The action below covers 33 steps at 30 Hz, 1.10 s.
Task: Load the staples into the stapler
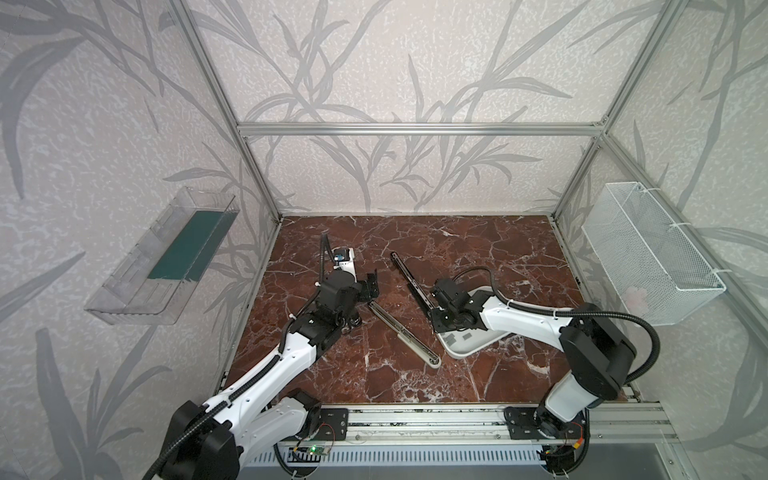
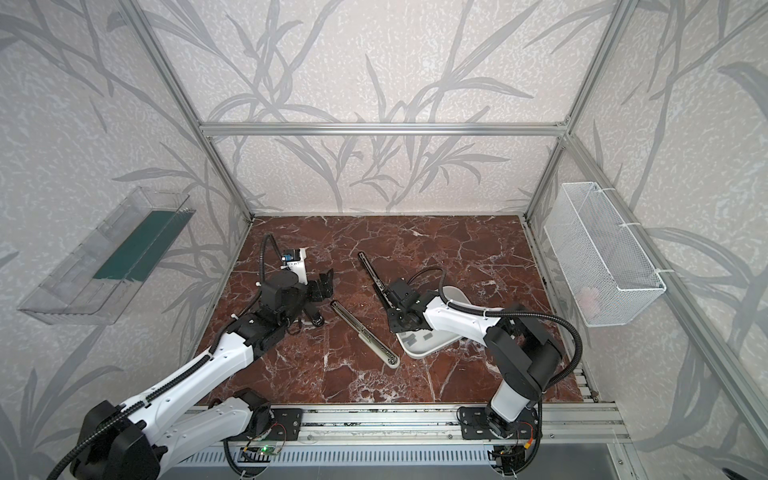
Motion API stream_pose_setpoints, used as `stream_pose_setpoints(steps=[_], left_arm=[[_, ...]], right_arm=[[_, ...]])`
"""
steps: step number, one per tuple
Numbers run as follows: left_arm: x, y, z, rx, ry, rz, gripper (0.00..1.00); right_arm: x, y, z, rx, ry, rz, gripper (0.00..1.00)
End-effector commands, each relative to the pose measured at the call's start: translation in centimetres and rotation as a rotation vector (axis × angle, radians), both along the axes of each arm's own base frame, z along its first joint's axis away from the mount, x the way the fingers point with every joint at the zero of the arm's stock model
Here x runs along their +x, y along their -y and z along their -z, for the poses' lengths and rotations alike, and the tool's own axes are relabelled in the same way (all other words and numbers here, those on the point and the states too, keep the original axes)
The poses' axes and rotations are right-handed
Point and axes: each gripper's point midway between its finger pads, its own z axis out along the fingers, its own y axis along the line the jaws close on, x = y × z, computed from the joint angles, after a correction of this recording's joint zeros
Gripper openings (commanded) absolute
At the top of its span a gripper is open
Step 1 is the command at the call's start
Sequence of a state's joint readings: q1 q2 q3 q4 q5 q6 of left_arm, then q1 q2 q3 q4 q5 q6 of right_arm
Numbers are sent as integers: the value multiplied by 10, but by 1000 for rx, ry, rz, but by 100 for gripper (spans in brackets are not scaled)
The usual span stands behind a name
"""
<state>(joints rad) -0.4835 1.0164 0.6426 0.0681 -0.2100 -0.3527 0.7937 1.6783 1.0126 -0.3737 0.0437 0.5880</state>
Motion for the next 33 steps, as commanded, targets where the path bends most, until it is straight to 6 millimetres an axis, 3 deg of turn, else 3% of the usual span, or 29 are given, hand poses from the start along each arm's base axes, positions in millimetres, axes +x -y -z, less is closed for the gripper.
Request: stream_pose_setpoints(steps=[1, 9, 14, 22, 27, 33], left_arm=[[-2, -3, -15, 3, 36, -5, 86], [-6, -9, -11, 27, 17, -25, 87], [-9, -12, -7, 25, 11, -35, 87], [-11, -13, -4, 44, 9, -26, 87], [-12, -17, 2, 87, 4, -28, 87], [-13, -13, 7, 62, -5, -3, 87]], right_arm=[[23, -2, -19, -47, 85, -18, 22], [32, 45, -21, -239, 131, -137, 28], [27, 76, -8, -264, 50, -5, 38], [12, 86, 7, -148, -14, 283, 46], [16, 71, -2, -18, 3, 333, 46], [16, 82, -8, -22, 18, 435, 48]])
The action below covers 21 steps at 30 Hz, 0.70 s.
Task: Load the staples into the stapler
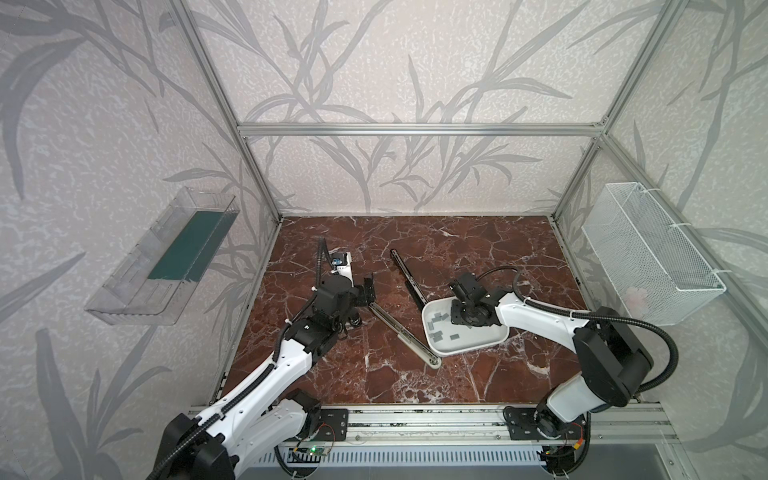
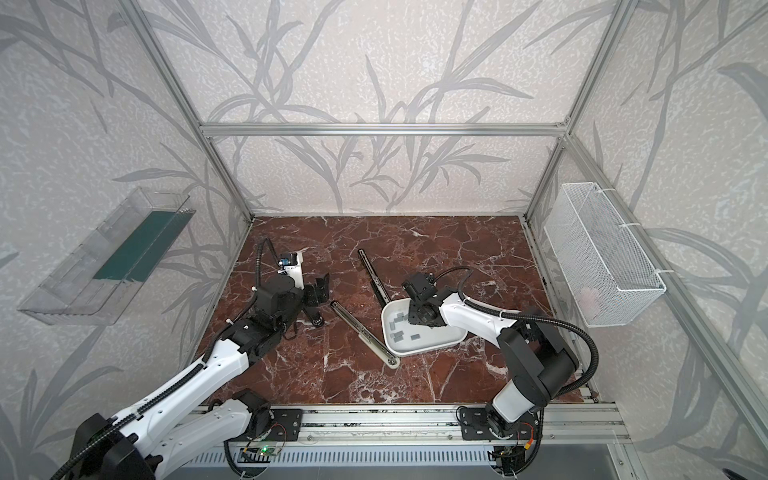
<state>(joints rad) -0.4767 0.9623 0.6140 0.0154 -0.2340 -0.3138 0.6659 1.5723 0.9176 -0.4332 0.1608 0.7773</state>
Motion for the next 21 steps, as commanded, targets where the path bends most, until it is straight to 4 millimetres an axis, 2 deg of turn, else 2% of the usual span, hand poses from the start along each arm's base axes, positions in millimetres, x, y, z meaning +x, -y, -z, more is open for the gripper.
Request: stream_pose_setpoints(steps=[1, 4, 11, 12, 21], left_arm=[[-2, -1, 1, 6, 7, 12, 87], [-4, -3, 3, 1, 16, 8, 88], [-5, -3, 3, -27, 23, 14, 89], [-5, -2, 4, -29, 21, 16, 89], [-8, -3, 0, -54, 41, 18, 89]], right_arm=[[2, 10, -7, -4, 24, 108, 48], [6, 14, -8, -41, 13, 147, 48], [23, -3, -3, -42, -26, 175, 48], [24, -3, 4, -55, -41, 182, 49], [24, 4, 25, -131, -85, 222, 45]])
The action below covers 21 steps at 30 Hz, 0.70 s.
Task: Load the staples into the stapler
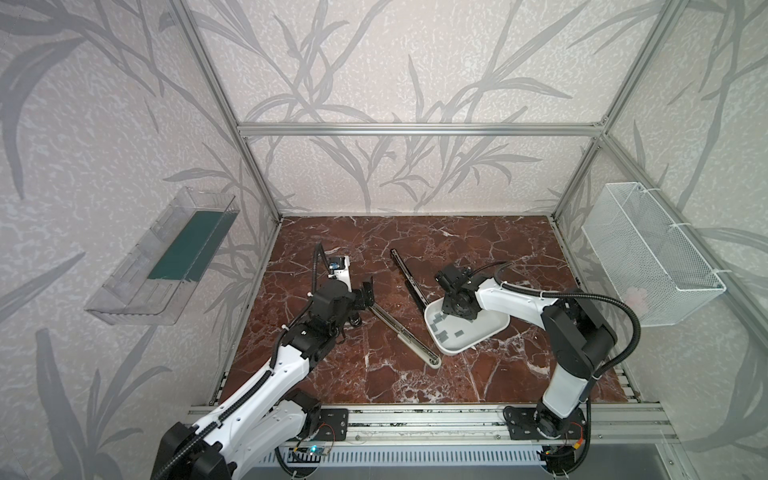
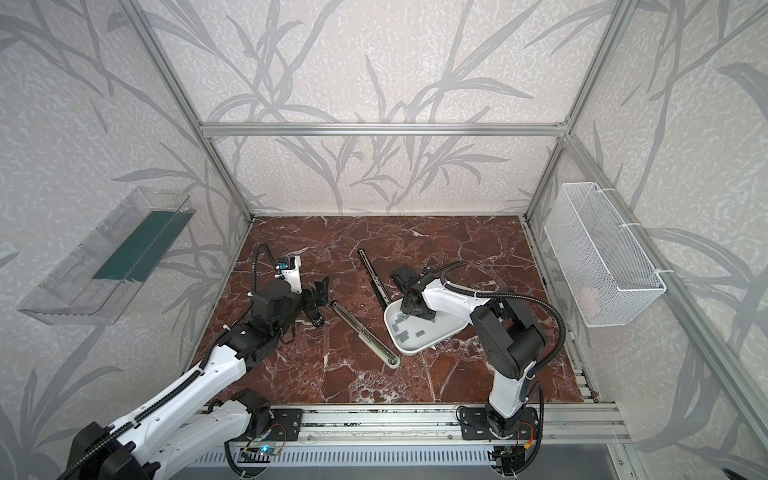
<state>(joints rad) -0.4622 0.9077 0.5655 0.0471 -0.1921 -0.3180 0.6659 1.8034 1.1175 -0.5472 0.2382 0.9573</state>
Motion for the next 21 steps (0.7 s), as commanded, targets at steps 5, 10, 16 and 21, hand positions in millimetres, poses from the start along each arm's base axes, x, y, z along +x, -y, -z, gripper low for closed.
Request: stream_pose_setpoints(steps=[5, 10, 16, 21], left_arm=[[-1, -1, 0, -22, 13, 2, 90], [-1, -1, 1, -22, 12, 1, 90], [-1, 0, 3, -23, 7, 5, 90], [0, 1, 2, -25, 6, 9, 90]], right_arm=[[0, 10, 10, -71, -14, 22, 40], [-1, 9, 14, -82, -30, 8, 26], [-1, 8, 14, -86, -36, -23, 24], [-2, 8, 18, -111, -48, -68, 28]])
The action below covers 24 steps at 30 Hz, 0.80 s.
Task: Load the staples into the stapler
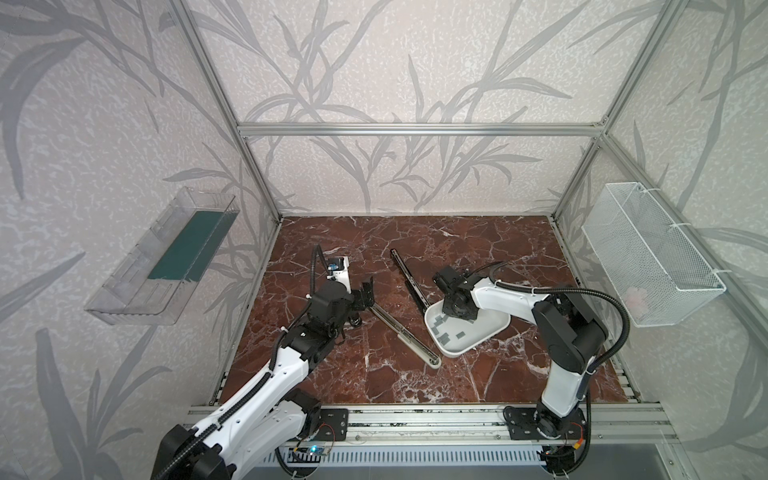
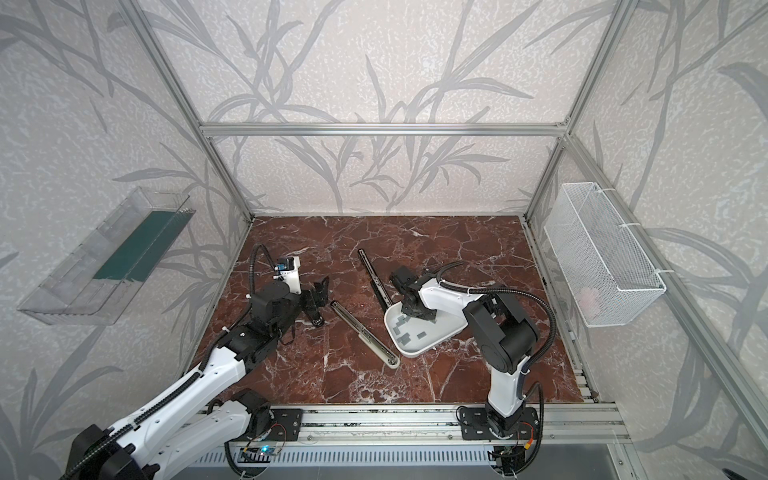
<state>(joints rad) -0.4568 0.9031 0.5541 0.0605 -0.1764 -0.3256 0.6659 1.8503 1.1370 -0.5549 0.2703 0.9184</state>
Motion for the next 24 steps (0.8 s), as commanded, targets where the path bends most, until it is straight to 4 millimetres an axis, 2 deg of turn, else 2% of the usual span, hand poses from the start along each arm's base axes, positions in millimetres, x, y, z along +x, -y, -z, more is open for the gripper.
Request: stream_pose_setpoints(steps=[1, 11, 18, 24], left_arm=[[0, 0, 1, -9, 4, 1, 89], [1, -1, 3, -2, -2, -1, 90], [2, -1, 3, 0, -7, -1, 90], [2, -2, 2, 0, -5, -3, 90]], right_arm=[[-5, 3, 10, -54, -41, -50, 28], [-9, 1, 13, -53, -58, -80, 14], [-8, 1, -2, -67, -24, -124, 14], [0, -16, -17, -52, 29, -301, 16]])
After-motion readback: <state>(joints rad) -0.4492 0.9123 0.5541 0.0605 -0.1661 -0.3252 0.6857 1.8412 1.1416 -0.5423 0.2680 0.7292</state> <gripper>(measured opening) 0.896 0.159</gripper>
